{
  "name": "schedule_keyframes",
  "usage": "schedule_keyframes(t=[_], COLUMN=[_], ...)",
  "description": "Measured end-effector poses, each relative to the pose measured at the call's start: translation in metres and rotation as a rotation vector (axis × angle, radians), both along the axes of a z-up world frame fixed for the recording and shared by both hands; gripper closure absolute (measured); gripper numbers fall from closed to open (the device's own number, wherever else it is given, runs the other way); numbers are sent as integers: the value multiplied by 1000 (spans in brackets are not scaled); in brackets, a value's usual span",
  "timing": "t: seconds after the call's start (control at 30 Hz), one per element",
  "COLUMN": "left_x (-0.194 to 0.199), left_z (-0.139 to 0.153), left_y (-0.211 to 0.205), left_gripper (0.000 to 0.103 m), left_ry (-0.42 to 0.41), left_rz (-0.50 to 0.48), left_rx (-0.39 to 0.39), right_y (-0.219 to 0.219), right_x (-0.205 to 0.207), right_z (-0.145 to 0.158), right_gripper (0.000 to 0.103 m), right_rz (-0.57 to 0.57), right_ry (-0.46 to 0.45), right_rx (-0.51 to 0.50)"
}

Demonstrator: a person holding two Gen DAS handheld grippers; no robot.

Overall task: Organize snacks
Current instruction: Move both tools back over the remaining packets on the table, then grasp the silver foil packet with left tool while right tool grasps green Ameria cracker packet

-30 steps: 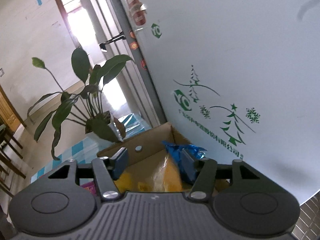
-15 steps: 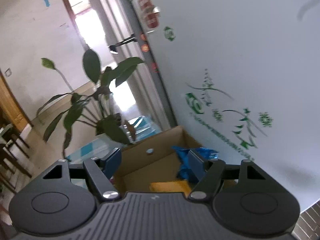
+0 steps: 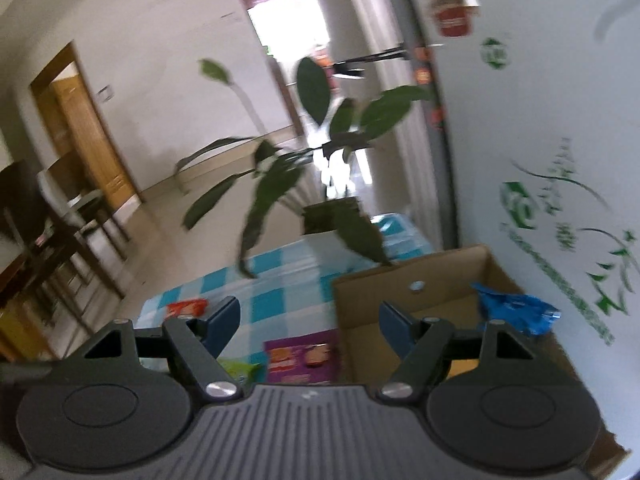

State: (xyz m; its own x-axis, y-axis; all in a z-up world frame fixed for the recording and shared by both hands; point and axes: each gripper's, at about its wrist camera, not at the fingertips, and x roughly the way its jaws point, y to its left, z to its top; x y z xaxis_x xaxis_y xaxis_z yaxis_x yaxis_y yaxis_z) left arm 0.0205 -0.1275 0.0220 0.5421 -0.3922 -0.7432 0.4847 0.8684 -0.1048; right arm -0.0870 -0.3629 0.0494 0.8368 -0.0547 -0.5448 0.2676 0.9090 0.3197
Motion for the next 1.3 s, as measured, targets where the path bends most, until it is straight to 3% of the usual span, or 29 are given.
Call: schedule_keyframes(t=[0.37, 0.7, 0.83, 1.07, 1.3], left_x=[61, 88, 94, 104, 104], left_z=[-34, -74, -88, -92, -98], left_y=[81, 101, 99, 94, 76], left_gripper=[16, 17, 17, 16, 16], left_ry=[49, 118, 183, 196, 173], left_rz=[263, 262, 287, 390, 381], left_rx=[18, 14, 17, 2, 119], right_y=[53, 100, 111, 123, 125], right_x=[38, 94, 115, 143, 164], right_z=[-23, -64, -82, -107, -127], right_gripper=[19, 14, 14, 14, 13], right_rz=[246, 489, 523, 578, 567], right_ry=[42, 142, 190, 230, 280], right_rx=[-66, -158, -188, -217, -202])
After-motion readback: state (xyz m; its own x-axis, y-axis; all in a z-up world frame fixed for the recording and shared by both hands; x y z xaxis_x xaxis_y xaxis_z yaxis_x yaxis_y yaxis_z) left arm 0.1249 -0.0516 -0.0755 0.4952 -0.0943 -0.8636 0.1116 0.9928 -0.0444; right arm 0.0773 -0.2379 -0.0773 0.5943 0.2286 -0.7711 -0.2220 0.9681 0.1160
